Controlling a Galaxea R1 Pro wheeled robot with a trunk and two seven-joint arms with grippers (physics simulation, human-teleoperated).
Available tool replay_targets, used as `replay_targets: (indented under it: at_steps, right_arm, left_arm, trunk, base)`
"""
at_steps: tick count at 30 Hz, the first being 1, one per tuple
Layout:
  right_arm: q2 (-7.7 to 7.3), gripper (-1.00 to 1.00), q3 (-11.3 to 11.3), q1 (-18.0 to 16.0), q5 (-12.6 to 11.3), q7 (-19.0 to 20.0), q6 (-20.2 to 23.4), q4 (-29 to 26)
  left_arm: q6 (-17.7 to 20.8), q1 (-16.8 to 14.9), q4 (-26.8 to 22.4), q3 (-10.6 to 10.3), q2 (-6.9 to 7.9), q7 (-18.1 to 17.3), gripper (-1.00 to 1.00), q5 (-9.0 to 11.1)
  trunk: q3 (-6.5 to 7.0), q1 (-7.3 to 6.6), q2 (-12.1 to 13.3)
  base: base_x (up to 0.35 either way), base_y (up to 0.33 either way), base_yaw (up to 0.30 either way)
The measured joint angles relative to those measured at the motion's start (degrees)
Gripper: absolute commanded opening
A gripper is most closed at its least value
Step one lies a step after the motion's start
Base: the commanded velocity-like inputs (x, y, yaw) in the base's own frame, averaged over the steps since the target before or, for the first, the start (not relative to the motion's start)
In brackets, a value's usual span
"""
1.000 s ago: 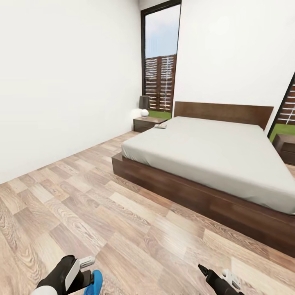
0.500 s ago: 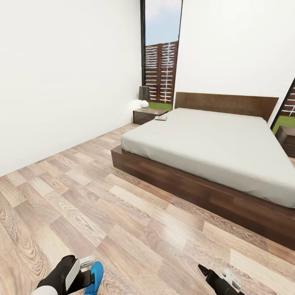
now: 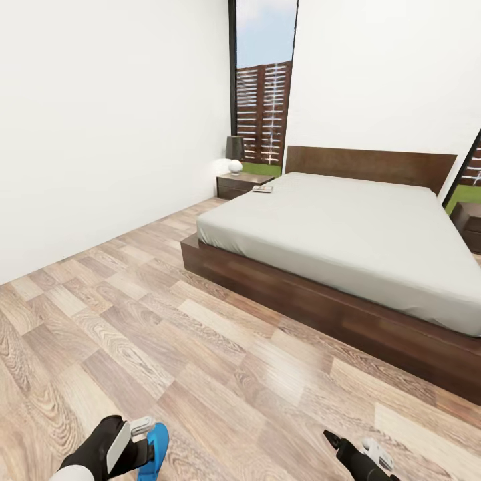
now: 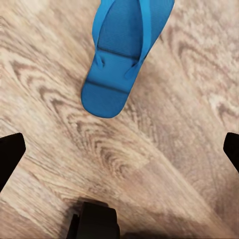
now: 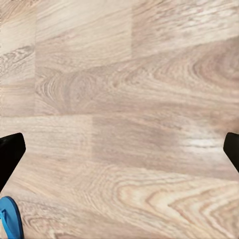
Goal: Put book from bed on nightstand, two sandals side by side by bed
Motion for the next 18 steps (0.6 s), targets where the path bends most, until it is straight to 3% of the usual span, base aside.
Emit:
replay_targets:
  at_steps: [9,16,18]
  right_arm:
    - [-0.09,1.00,-0.09,0.00,-0.05,0.42,0.35,-2.23]
    - [-0.41,1.00,-0.11,0.00,-0.12,0.85,2.42,-3.31]
    - [-1.11,1.00,-0.14,0.00,-0.33,1.87,4.01,-3.50]
  left_arm:
    - [0.15,-0.14,-5.18,0.10,0.10,-1.21,1.00,0.08]
    - [1.26,-1.97,-8.62,0.05,0.15,-6.41,1.00,-0.01]
    - [3.06,-3.81,-9.14,-0.09,0.22,-9.85,1.00,-0.11]
  trunk:
    - [0.00,0.00,0.00]
    - [0.00,0.00,0.00]
    - [0.01,0.00,0.00]
  base:
    - [0.000,0.000,0.000]
    - [0.000,0.000,0.000]
    - [0.000,0.000,0.000]
